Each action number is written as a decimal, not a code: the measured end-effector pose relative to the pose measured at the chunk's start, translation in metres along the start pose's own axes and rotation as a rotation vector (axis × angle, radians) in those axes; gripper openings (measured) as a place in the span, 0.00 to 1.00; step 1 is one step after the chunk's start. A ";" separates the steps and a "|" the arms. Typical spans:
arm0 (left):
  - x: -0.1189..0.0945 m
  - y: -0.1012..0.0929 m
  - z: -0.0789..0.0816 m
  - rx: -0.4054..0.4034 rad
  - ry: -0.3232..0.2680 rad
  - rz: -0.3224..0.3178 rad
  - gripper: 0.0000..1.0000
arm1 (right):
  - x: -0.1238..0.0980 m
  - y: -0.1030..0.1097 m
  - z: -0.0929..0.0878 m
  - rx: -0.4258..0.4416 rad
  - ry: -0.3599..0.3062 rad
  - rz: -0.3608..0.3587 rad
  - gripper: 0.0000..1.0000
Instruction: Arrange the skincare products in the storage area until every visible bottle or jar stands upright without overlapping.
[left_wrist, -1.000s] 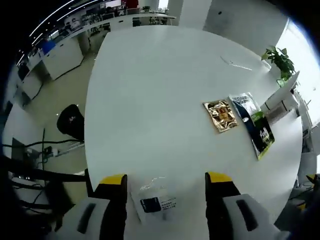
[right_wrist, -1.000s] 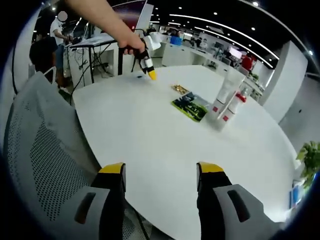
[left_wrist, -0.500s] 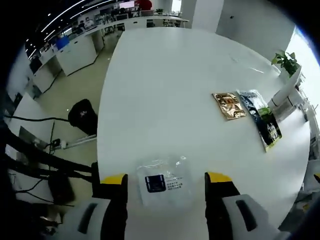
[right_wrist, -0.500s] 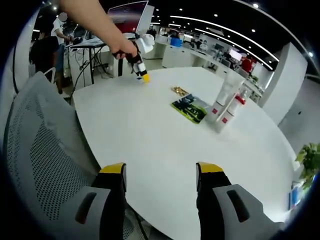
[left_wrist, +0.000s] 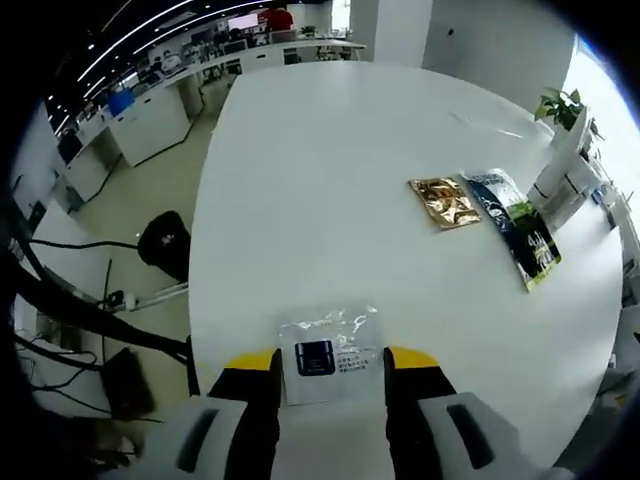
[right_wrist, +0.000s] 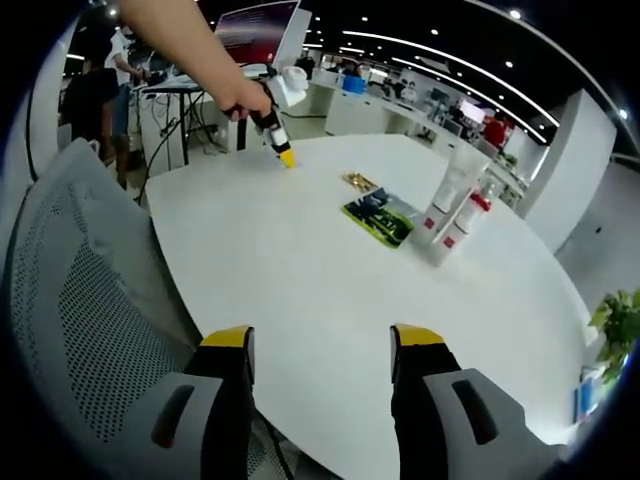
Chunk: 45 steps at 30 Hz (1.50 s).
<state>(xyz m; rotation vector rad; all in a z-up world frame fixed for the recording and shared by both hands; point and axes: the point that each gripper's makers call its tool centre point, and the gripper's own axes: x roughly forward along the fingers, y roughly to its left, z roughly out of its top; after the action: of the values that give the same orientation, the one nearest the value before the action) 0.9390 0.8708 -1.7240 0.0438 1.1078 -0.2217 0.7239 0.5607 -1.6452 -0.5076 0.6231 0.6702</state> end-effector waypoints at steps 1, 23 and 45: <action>0.000 -0.001 0.000 -0.001 0.002 -0.004 0.42 | 0.000 0.000 0.000 0.000 0.000 0.001 0.51; -0.066 -0.088 -0.030 -0.067 -0.196 -0.229 0.42 | -0.002 0.004 0.008 -0.016 -0.040 0.011 0.50; -0.141 -0.171 -0.099 -0.121 -0.345 -0.334 0.42 | -0.014 0.015 0.032 0.043 -0.168 0.069 0.52</action>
<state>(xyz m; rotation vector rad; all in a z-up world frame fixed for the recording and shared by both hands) 0.7580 0.7401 -1.6301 -0.2803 0.7765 -0.4428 0.7163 0.5845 -1.6172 -0.3870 0.4976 0.7549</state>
